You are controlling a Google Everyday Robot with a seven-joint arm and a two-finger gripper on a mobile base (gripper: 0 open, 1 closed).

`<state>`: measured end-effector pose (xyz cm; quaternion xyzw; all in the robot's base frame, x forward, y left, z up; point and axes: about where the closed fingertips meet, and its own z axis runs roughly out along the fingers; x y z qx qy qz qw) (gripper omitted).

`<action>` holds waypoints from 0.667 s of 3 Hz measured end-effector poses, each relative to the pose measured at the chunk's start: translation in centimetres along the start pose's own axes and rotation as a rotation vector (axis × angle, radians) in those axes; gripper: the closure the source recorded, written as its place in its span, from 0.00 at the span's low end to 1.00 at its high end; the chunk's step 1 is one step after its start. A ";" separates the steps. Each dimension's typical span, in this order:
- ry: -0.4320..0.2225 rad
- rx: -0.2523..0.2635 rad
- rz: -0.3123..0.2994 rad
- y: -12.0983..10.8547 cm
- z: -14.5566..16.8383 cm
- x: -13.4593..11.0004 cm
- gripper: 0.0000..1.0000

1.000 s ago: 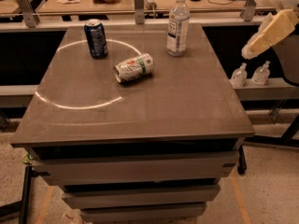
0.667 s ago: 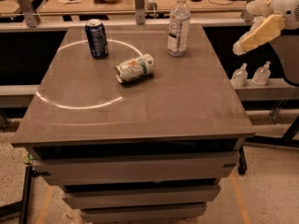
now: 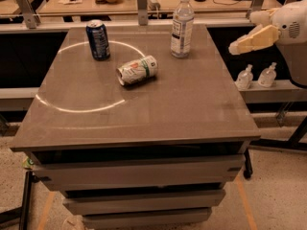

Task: Knock blue plastic bottle over

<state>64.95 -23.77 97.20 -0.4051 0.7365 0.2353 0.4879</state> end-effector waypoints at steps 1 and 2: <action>-0.009 0.019 0.010 -0.5 0.8 0.3 0.00; -0.043 0.023 0.055 0.5 0.9 0.3 0.00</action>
Offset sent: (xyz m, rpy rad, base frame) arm 0.0130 0.0131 -0.0329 0.1686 0.0089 -0.1836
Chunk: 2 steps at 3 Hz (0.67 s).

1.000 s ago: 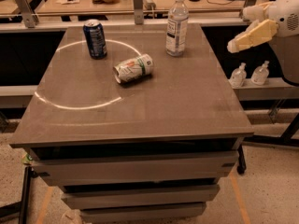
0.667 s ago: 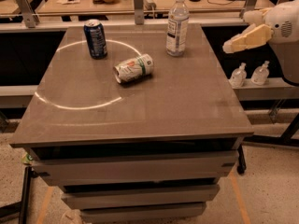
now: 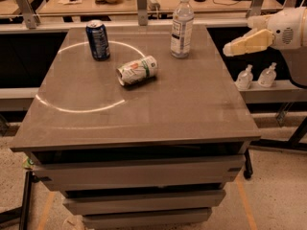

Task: Knock blue plastic bottle over

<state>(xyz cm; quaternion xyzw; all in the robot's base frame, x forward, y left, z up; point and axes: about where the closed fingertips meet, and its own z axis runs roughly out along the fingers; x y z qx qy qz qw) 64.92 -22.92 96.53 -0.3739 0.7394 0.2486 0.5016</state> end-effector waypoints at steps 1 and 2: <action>-0.119 0.043 0.070 -0.3 3.8 1.2 0.00; -0.161 0.045 0.058 -0.6 6.2 1.3 0.00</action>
Offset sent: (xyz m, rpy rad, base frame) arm 0.0552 0.0524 -0.0436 0.1822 -0.1165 -0.0661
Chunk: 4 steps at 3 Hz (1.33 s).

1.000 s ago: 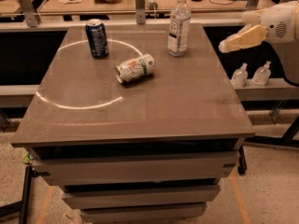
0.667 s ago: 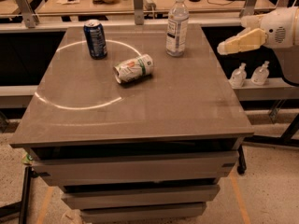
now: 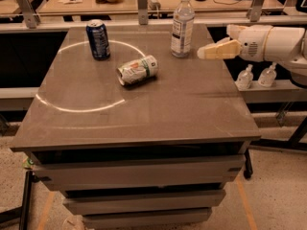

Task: Knock blue plastic bottle over

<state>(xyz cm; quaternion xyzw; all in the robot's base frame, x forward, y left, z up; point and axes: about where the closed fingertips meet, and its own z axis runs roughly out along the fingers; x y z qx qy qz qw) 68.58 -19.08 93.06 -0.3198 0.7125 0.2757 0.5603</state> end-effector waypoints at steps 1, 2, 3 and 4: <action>-0.022 -0.031 -0.056 0.1 4.0 -0.3 0.00; -0.037 -0.039 -0.069 -0.3 7.3 -0.3 0.00; -0.049 -0.022 -0.048 -1.1 9.7 0.0 0.00; -0.064 0.003 -0.019 -2.4 11.2 0.2 0.00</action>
Offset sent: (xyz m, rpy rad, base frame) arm 0.0793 0.0745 -0.0220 -0.0027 -0.0939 0.0499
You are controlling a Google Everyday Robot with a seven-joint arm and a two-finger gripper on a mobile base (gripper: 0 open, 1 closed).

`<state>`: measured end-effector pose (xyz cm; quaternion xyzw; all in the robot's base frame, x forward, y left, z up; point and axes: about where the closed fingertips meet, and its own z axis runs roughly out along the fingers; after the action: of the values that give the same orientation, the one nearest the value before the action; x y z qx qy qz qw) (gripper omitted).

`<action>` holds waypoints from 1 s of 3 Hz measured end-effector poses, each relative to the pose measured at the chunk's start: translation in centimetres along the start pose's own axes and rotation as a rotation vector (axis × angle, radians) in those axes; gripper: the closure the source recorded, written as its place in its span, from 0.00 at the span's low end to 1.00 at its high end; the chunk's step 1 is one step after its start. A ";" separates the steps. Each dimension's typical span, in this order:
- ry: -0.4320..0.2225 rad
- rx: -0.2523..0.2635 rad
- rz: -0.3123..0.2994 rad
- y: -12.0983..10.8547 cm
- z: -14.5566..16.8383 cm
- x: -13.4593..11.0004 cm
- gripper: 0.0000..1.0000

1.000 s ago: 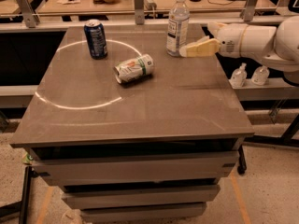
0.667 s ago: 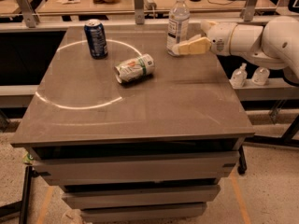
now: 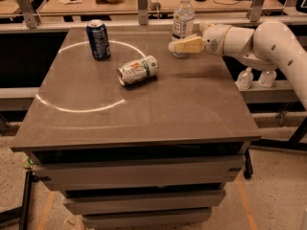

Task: Knock blue plastic bottle over

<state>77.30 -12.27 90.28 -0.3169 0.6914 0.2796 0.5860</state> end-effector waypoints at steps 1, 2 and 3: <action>-0.006 0.010 0.006 -1.1 1.2 0.4 0.00; -0.017 0.003 0.000 -2.0 2.5 0.3 0.00; -0.030 -0.018 0.001 -2.2 3.2 0.1 0.17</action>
Offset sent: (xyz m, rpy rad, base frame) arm 0.0475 0.0037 -0.0068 0.0186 -0.0277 -0.0053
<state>81.04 -11.27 89.66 -0.3175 0.6802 0.2907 0.5934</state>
